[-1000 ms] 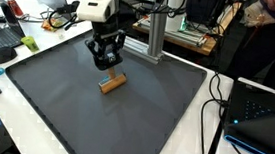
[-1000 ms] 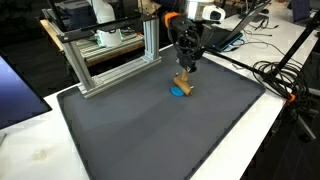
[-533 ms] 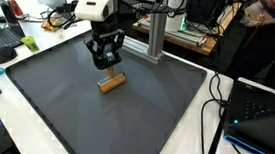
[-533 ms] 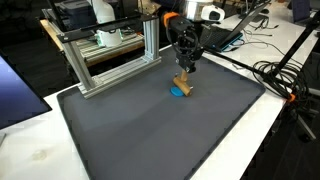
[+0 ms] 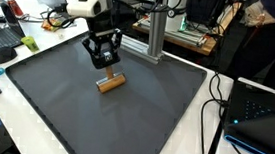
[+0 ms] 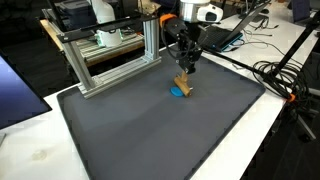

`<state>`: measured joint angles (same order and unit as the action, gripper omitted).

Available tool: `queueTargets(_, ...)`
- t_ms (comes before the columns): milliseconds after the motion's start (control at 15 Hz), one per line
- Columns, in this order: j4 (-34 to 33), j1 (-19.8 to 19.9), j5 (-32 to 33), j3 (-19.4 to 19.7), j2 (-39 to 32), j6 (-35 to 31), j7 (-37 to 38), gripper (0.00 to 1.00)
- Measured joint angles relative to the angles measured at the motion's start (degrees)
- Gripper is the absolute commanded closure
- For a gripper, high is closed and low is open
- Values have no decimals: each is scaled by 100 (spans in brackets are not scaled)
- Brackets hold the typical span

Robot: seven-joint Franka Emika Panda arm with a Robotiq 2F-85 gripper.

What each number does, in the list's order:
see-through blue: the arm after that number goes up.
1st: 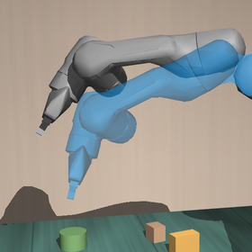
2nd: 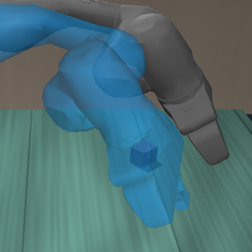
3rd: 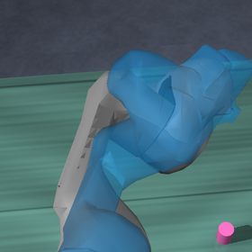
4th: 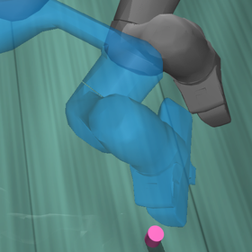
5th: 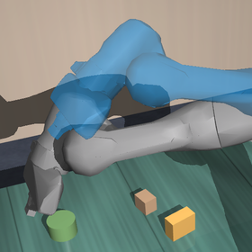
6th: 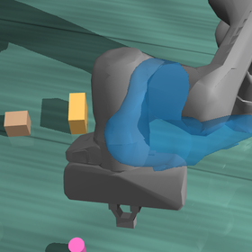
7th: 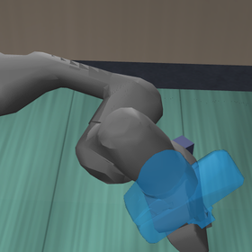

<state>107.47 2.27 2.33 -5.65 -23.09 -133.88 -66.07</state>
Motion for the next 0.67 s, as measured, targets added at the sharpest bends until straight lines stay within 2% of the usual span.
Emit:
queueTargets(267, 13, 101, -261, -14, 76, -315, -2, 78)
queueTargets(667, 217, 142, -273, 48, 296, -219, 0, 78)
